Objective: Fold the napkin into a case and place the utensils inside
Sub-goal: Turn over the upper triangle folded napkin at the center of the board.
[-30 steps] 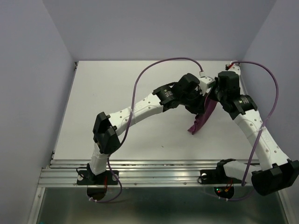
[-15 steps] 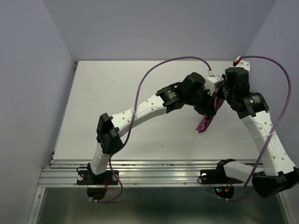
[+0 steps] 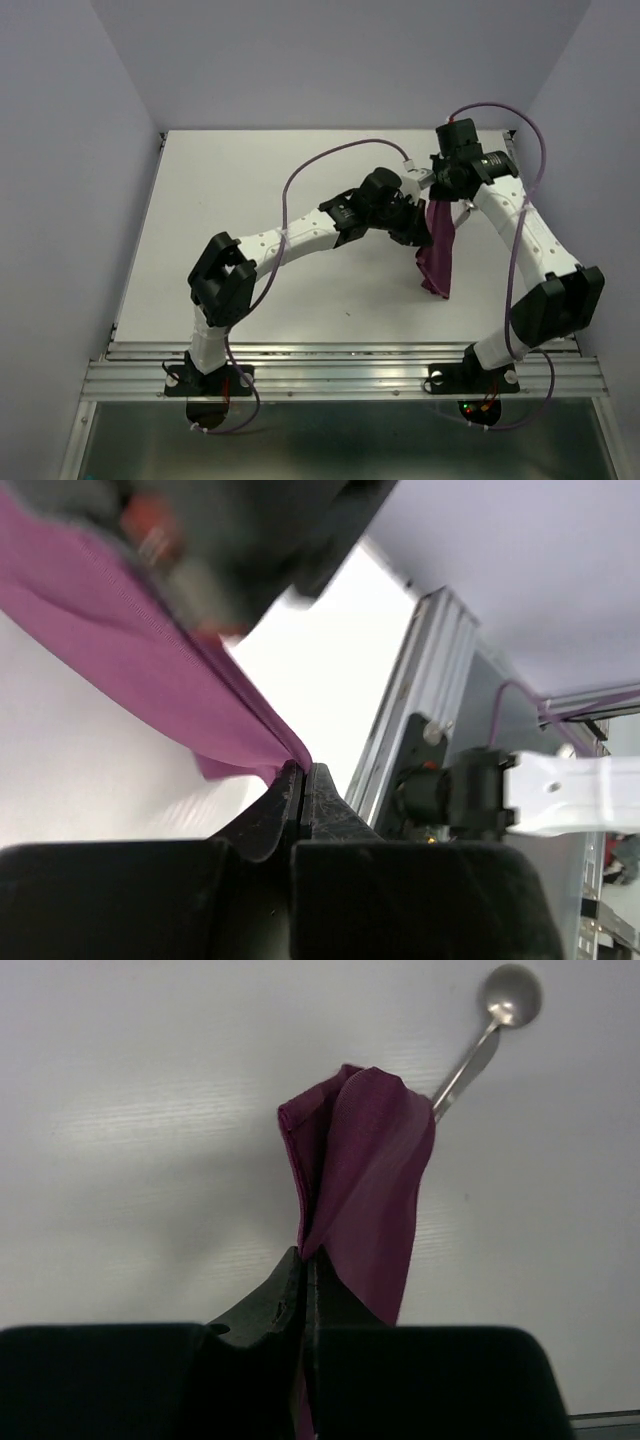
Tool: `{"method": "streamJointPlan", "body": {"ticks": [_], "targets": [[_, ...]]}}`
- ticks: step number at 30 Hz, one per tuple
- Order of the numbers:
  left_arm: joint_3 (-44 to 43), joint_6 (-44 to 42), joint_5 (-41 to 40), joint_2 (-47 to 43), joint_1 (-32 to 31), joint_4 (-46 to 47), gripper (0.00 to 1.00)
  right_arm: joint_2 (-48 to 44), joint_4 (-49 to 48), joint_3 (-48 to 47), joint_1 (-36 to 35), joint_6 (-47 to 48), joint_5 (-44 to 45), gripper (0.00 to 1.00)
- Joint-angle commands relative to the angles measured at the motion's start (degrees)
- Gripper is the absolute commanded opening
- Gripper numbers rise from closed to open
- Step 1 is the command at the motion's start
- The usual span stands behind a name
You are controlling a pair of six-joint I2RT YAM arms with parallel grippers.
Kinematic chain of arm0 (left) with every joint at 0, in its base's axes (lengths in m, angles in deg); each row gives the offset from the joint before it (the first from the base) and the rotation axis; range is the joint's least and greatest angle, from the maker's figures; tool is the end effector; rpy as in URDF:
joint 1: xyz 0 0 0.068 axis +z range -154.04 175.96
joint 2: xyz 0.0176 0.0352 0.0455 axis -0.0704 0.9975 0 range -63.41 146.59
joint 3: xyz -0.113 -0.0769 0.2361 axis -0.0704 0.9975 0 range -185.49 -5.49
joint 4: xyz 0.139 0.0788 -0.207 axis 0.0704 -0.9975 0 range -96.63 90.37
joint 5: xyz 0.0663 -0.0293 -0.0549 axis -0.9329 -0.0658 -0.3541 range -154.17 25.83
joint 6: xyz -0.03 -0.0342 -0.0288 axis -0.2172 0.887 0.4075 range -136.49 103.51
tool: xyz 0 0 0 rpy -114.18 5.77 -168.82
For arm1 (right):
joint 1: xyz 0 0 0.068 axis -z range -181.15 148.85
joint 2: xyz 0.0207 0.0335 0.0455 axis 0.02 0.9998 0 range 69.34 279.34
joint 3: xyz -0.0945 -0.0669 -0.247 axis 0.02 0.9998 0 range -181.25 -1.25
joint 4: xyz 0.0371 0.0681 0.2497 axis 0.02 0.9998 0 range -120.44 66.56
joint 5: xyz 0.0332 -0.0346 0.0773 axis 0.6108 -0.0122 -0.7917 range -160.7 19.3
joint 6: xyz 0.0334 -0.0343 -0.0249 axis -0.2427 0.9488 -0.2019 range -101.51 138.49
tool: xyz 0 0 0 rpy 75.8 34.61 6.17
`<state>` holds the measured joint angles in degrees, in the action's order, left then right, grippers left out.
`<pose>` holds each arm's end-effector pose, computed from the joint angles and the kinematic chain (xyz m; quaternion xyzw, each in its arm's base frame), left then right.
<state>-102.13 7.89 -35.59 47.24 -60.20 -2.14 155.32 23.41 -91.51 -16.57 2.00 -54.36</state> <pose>0.2456 -0.3968 0.3296 0.3546 0.7064 -0.5256 0.3145 0.3030 0.0732 0.3726 0.0577 0.9284 -0.0342 0.3656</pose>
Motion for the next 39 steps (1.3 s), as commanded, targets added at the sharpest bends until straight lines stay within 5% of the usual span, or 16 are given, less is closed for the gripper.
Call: {"method": "streamJointPlan", "body": {"ticks": [1, 17, 39], "targets": [[9.7, 4.2, 13.8, -6.6, 0.6, 7.8, 0.00, 5.6, -13.7, -2.5, 0.6, 1.0, -3.4, 0.01], [37.8, 4.2, 12.3, -16.9, 9.2, 16.8, 0.00, 22.6, -18.9, -12.0, -9.0, -0.6, -8.8, 0.01], [55.1, 8.7, 6.0, -21.4, 15.2, 25.5, 0.00, 31.5, -21.3, -12.3, -14.6, -3.6, -11.9, 0.01]]}}
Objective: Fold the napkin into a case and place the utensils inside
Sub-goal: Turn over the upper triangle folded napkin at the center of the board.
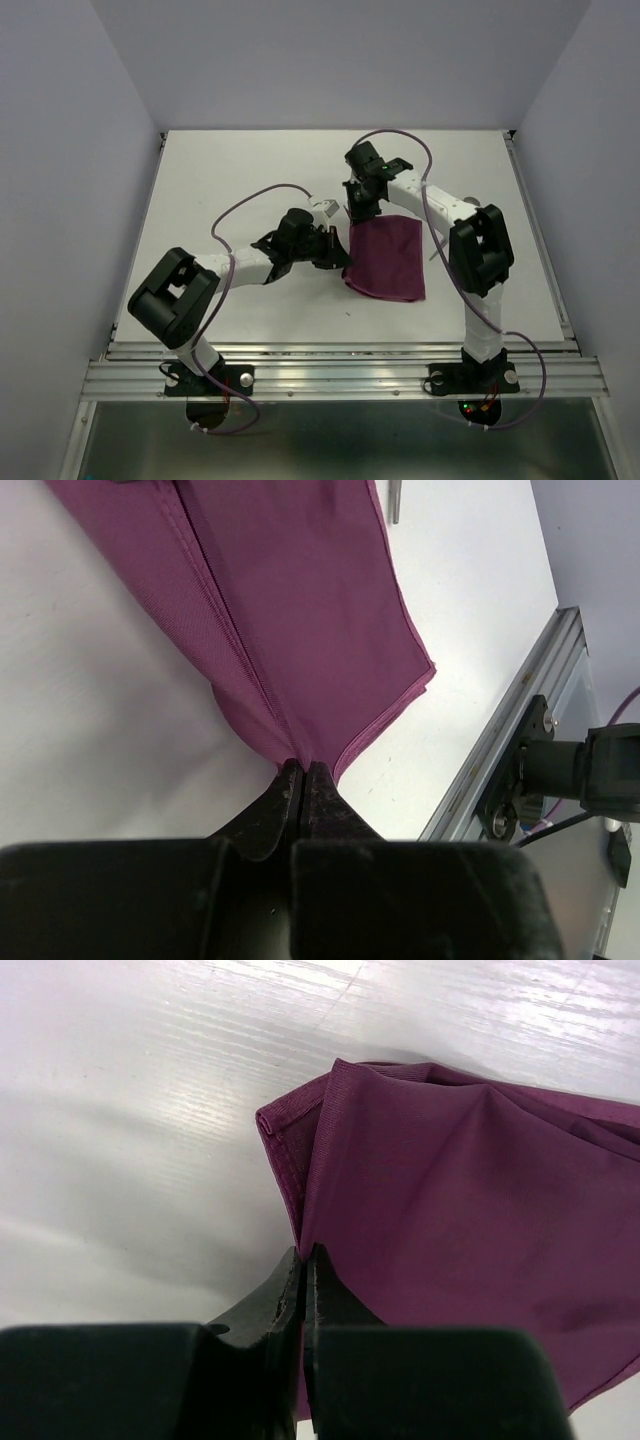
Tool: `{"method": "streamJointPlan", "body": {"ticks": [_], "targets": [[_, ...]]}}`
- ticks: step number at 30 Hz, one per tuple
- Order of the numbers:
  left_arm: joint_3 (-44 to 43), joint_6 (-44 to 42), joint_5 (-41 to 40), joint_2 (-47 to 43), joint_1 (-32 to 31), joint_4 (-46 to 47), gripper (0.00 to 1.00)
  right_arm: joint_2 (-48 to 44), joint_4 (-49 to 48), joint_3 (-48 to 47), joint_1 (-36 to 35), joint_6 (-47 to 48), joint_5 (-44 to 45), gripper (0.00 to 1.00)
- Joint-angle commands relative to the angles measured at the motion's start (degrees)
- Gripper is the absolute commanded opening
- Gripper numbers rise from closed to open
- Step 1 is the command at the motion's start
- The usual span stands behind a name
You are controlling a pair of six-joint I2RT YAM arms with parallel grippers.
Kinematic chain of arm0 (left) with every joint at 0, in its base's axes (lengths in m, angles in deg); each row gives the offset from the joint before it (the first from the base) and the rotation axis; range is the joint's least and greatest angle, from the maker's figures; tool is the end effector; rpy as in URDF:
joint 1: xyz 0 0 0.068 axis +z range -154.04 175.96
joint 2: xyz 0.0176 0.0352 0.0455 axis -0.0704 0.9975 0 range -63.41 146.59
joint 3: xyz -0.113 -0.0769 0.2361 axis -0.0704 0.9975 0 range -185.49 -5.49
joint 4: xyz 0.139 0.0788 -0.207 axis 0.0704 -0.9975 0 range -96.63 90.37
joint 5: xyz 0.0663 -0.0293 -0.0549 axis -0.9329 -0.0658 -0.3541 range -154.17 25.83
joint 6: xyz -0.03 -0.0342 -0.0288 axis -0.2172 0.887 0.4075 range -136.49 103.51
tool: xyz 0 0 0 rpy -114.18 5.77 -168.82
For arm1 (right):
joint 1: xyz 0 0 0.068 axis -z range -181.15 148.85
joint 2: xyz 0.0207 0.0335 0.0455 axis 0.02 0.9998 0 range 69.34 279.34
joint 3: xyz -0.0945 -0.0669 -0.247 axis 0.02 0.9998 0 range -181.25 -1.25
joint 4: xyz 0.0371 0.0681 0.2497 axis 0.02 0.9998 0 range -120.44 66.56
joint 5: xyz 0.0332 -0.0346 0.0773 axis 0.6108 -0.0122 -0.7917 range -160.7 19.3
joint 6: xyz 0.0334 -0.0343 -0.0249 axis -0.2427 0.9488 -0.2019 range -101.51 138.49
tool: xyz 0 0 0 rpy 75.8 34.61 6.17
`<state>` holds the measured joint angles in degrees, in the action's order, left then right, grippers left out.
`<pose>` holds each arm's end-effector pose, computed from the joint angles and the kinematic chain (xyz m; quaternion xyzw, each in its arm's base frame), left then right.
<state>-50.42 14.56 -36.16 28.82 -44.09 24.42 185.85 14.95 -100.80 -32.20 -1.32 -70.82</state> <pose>0.2476 -0.2299 0.1964 0.1963 0.7973 -0.4748 0.3168 0.3774 0.2274 0.2385 -0.0954 0.9663 0.1035 0.2154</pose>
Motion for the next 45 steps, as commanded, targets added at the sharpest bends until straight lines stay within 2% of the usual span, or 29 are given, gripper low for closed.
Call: {"method": "streamJointPlan", "body": {"ticks": [1, 30, 31, 32, 34, 42, 45], "targets": [[3.6, 2.1, 6.4, -3.0, -0.8, -0.9, 0.00, 1.2, -13.0, -2.9, 1.0, -0.4, 4.5, 0.01], [10.0, 1.5, 1.3, 0.7, 1.1, 1.2, 0.00, 6.7, -16.6, -2.1, -4.6, -6.4, 6.1, 0.01], [10.1, 1.6, 1.2, 0.8, 1.2, 1.2, 0.02, 6.8, -16.6, -2.1, -5.2, -6.4, 6.0, 0.01], [10.3, 1.6, 0.6, 0.8, 1.2, 1.0, 0.10, 7.0, -16.6, -2.2, -5.2, -6.4, 5.9, 0.01], [10.4, 1.6, 0.1, 0.6, 1.2, 0.6, 0.16, 7.3, -16.6, -2.5, -5.8, -6.2, 5.8, 0.01], [10.8, 1.3, -1.7, 0.2, 1.3, -0.3, 0.19, 7.2, -16.6, -1.8, -6.8, -6.4, 6.2, 0.01], [11.0, 1.3, -2.8, -0.1, 1.2, -1.2, 0.32, 6.8, -16.6, -1.1, -7.4, -7.2, 6.4, 0.01]]}}
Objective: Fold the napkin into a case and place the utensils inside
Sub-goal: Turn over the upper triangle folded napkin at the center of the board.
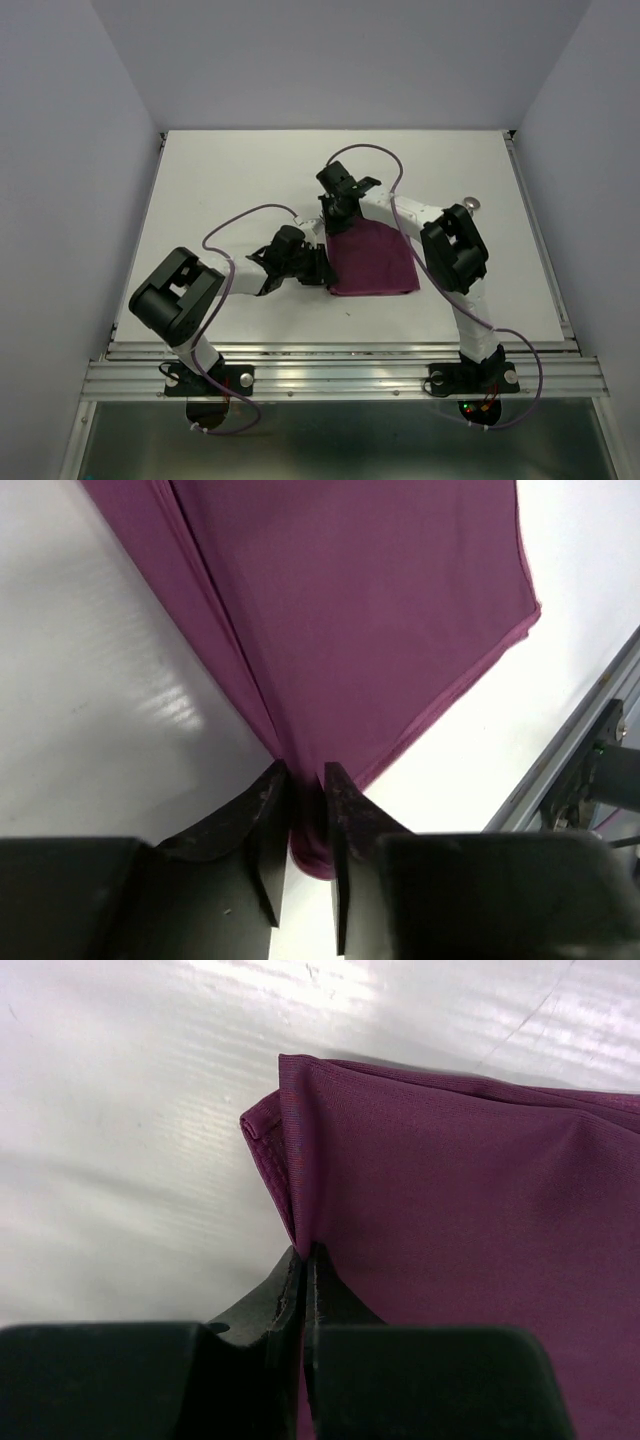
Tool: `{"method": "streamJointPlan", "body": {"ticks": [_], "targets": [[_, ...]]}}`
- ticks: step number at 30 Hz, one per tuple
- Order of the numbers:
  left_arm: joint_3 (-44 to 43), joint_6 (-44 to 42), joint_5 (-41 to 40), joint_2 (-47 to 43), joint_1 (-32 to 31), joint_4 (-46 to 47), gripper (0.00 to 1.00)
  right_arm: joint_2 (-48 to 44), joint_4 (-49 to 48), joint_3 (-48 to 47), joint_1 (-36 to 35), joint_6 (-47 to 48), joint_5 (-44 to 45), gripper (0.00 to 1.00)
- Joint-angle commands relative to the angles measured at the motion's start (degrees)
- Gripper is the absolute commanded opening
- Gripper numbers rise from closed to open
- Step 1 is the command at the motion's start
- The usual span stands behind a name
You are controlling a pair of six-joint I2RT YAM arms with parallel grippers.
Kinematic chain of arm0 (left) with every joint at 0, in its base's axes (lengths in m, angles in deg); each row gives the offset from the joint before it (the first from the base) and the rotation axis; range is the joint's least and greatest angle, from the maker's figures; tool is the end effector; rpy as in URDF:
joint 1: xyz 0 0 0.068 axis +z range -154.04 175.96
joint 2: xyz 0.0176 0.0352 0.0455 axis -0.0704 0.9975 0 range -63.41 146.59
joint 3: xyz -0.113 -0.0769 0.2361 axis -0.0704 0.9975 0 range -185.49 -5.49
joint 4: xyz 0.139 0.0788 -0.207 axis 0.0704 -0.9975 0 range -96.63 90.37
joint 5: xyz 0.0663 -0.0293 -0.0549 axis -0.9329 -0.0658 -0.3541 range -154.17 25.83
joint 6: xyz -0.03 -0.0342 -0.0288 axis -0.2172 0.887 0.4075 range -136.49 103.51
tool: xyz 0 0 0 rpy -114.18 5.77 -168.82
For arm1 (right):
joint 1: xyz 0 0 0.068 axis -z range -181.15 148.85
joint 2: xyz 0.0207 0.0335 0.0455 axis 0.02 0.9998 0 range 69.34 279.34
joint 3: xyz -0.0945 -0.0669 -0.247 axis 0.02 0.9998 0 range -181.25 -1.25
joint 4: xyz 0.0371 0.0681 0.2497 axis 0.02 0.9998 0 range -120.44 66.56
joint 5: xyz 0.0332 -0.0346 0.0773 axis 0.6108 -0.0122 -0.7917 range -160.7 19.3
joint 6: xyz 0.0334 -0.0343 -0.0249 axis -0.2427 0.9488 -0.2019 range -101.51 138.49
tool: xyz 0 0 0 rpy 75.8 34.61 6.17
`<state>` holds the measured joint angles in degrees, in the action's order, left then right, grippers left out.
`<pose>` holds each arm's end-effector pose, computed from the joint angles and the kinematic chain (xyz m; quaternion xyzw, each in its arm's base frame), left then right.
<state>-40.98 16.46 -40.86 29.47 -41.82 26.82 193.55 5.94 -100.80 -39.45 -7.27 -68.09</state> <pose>0.2344 -0.1995 0.1483 0.1354 0.8472 -0.4227 0.2920 0.3692 0.2896 0.1882 -0.1001 0.9628 0.1139 0.2237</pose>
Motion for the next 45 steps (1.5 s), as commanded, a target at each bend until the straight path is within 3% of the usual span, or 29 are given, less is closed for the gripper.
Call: {"method": "streamJointPlan", "body": {"ticks": [1, 2, 7, 13, 16, 20, 23, 31, 35, 38, 41, 44, 45], "targets": [[1.8, -0.6, 1.7, -1.1, -1.0, -3.7, 0.36, -0.9, -7.7, -0.9, -0.1, -1.3, 3.5, 0.01], [1.9, -0.6, 1.1, -1.3, -1.1, -3.8, 0.43, -0.9, -7.8, -0.7, -0.1, -1.4, 3.6, 0.01], [2.0, -0.9, -0.3, -3.0, -1.1, -4.7, 0.63, -0.7, -7.9, -0.4, -0.6, -1.8, 3.6, 0.01], [2.0, -1.0, -1.9, -4.8, -1.0, -6.2, 0.77, -0.5, -8.0, -0.2, -0.6, -2.0, 3.5, 0.01], [2.1, -0.9, -3.4, -6.5, -1.0, -8.1, 0.78, -0.5, -8.1, -0.2, -1.2, -2.0, 3.2, 0.08], [2.3, -0.3, -5.9, -9.8, -1.0, -10.8, 0.80, -0.3, -8.2, -0.2, -1.2, -2.0, 2.5, 0.39], [3.0, 0.5, -7.9, -12.7, -1.0, -12.9, 0.81, -0.5, -8.6, -0.4, -1.7, -2.3, 1.7, 0.53], [2.4, 2.1, -12.8, -22.2, 0.0, -21.0, 0.80, -2.4, -10.1, -0.5, -1.7, -3.6, 0.0, 0.58], [-2.1, 1.2, -14.5, -27.1, 2.3, -25.0, 0.73, -6.6, -10.8, 1.0, -0.9, -3.5, 3.0, 0.58], [-6.1, 0.9, -15.0, -26.4, 5.2, -26.4, 0.62, -8.4, -11.9, 2.9, 0.5, -3.6, 3.8, 0.58], [-9.8, 1.4, -14.3, -22.8, 8.2, -26.4, 0.41, -8.3, -11.9, 3.4, 1.1, -3.5, 4.2, 0.55], [-13.9, 2.6, -13.1, -17.2, 11.1, -26.4, 0.10, -7.5, -12.0, 4.0, 1.1, -4.1, 2.9, 0.52], [-15.9, 2.9, -12.5, -15.8, 12.3, -27.7, 0.05, -7.3, -12.2, 4.2, 1.1, -4.5, 2.8, 0.51]]}}
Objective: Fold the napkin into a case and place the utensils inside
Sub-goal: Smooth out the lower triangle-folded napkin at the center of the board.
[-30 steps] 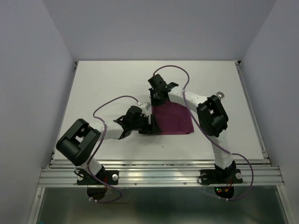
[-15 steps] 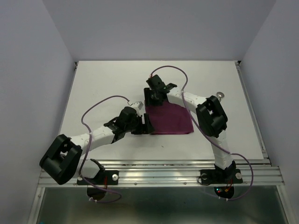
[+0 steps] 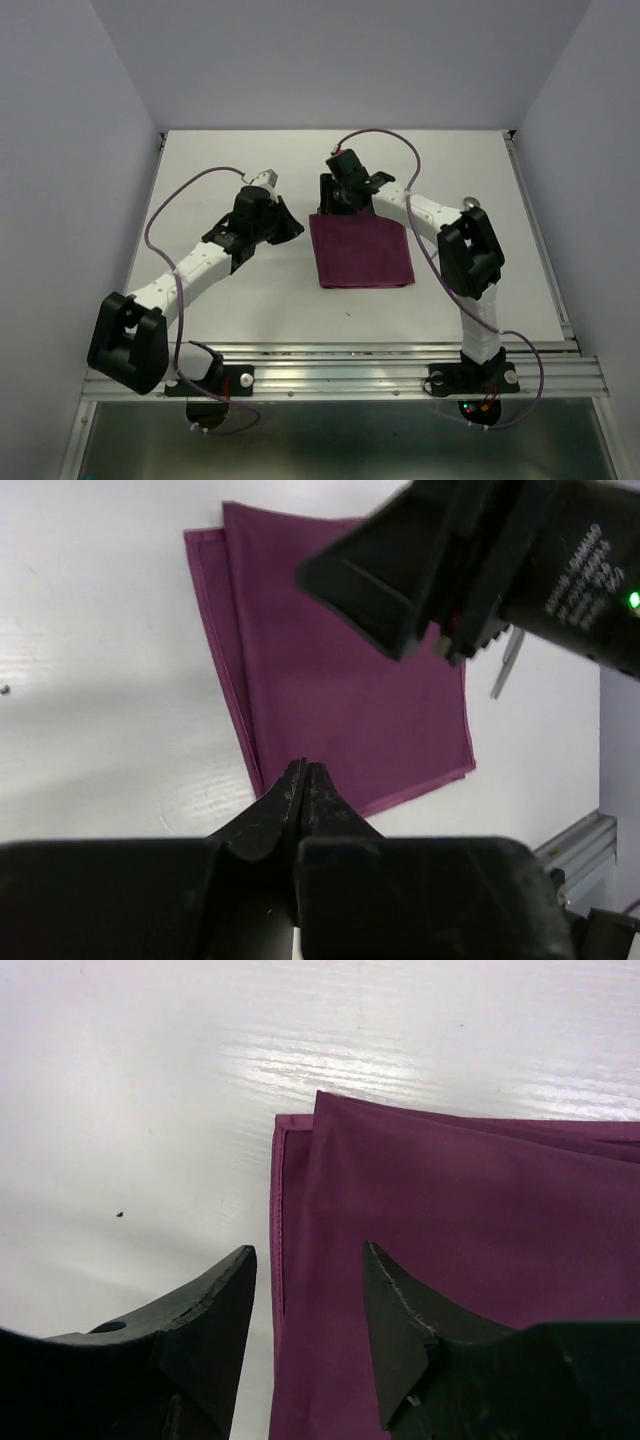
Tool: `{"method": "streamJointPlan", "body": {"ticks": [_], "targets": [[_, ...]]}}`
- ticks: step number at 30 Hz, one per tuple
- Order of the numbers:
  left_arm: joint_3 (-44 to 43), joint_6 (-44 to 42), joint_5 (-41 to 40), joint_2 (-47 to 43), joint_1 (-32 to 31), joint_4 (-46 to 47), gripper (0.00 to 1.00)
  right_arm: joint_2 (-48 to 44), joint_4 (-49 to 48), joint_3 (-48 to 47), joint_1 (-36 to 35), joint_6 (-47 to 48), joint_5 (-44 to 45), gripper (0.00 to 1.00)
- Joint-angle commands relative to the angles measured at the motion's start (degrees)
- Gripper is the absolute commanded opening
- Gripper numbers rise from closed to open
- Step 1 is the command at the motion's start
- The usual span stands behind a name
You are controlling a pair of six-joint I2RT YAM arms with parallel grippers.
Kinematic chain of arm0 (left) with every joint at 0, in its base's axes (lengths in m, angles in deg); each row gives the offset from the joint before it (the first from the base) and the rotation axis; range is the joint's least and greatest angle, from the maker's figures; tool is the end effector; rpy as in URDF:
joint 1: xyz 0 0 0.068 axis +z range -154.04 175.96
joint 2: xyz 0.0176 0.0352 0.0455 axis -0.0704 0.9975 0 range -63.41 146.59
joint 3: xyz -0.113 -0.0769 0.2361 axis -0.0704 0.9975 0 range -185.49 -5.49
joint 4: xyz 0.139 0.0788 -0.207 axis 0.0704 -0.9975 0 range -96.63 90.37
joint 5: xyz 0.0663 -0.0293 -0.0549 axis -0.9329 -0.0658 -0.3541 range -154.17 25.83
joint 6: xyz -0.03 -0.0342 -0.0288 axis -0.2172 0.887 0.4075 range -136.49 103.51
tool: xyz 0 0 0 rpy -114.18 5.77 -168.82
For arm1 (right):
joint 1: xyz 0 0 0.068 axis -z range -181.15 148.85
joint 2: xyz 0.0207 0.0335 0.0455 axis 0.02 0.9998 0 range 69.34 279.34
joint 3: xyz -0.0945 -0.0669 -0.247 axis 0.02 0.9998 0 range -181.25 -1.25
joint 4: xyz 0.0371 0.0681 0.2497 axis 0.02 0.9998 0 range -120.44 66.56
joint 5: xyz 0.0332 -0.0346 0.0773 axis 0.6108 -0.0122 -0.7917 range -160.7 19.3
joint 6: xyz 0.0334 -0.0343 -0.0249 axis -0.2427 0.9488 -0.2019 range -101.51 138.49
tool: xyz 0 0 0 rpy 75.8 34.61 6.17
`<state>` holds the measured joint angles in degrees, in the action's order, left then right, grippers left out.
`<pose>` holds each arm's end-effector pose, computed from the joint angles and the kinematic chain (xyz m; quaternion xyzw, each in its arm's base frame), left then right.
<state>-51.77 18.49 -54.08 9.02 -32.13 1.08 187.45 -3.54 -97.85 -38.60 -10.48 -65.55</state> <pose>0.2487 -0.1398 0.2643 -0.0037 0.8434 -0.3416 0.4146 0.3727 0.2815 0.2304 -0.0532 0.9325 0.1591 0.3198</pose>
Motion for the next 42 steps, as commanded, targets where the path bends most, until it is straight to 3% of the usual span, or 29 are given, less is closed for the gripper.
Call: {"method": "streamJointPlan", "body": {"ticks": [1, 17, 34, 38, 42], "targets": [[-6.3, 1.1, 1.1, 7.8, 3.1, -2.0, 0.01, -1.1, -3.0, 1.4, 0.3, -1.3, 0.0, 0.50], [-28.1, 1.8, 4.9, 35.2, 5.8, -2.1, 0.00, 4.7, -4.0, -1.8, 0.3, -2.1, -3.2, 0.47], [-29.6, 1.5, 3.8, 43.8, 6.7, -2.9, 0.00, 8.3, -4.9, -3.2, 0.3, -3.1, -4.2, 0.41], [-29.8, 1.4, 3.5, 44.9, 6.7, -3.3, 0.00, 9.1, -5.1, -3.3, 0.3, -3.4, -4.0, 0.36], [-29.7, 1.2, 3.4, 45.4, 6.7, -3.3, 0.00, 9.0, -5.5, -2.9, 0.3, -3.6, -3.7, 0.24]]}}
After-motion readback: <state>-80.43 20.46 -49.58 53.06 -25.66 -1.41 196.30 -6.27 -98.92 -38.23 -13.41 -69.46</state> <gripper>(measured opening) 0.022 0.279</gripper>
